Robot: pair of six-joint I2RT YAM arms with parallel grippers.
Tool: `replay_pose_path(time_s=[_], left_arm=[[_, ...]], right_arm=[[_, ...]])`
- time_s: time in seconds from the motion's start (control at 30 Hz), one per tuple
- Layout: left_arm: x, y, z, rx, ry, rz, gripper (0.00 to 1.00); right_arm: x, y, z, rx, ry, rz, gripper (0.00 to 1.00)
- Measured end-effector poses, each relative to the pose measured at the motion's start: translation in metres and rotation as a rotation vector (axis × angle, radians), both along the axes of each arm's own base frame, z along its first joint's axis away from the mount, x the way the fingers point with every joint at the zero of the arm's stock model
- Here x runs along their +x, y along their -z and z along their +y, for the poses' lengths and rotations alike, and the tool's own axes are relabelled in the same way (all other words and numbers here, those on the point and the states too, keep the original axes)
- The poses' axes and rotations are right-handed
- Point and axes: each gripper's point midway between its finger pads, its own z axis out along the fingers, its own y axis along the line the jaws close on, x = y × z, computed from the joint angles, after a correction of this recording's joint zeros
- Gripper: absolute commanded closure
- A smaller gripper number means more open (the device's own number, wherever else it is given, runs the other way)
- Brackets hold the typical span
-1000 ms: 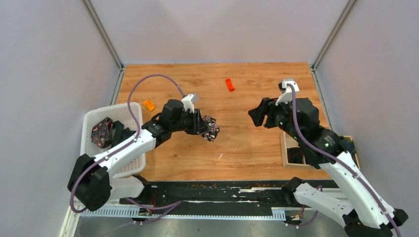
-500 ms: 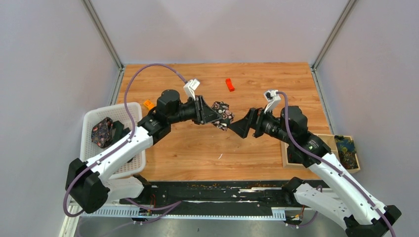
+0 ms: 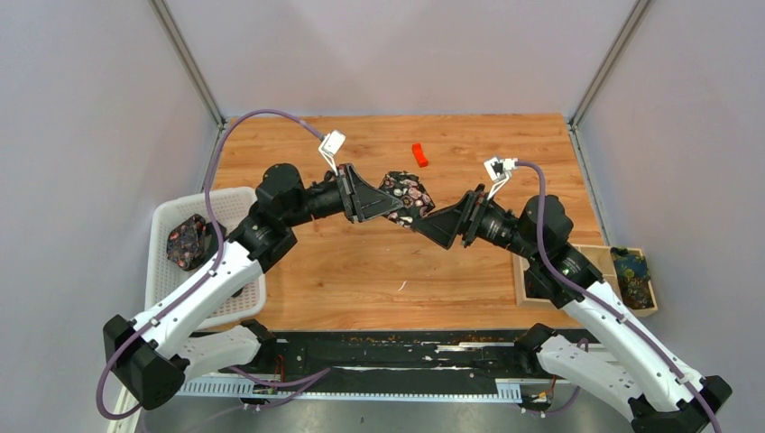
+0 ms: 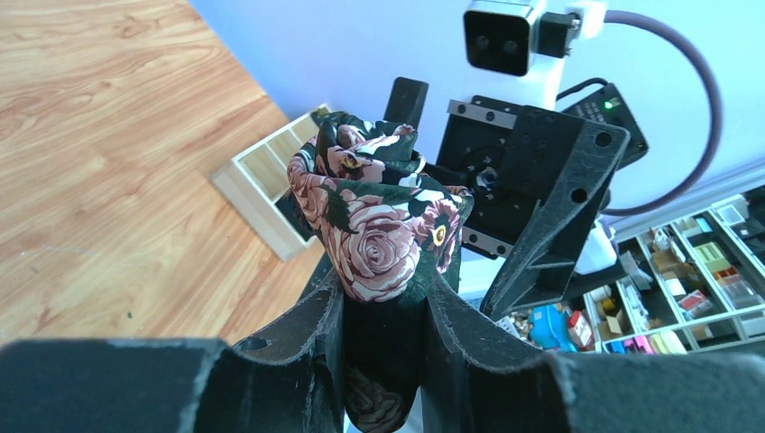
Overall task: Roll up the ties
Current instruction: Place the tie in the storage box.
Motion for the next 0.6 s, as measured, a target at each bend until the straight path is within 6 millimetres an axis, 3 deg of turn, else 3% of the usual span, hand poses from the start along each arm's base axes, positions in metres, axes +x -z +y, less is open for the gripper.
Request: replay_pose_path(time_s=[0.5,0.6], left_arm=[[-0.010,-0.023,0.002,-0.081,0.029,-0.012,0.71],[-0.012,-0.023,0.003,-0.093,0.031,-0.010,0.71]], right_arm=[[0.001,-0.006,0.017,0.077,-0.075,0.030,0.01],[0.001,-0.008,0.019,0.085,-0.083,0.026,0.07]])
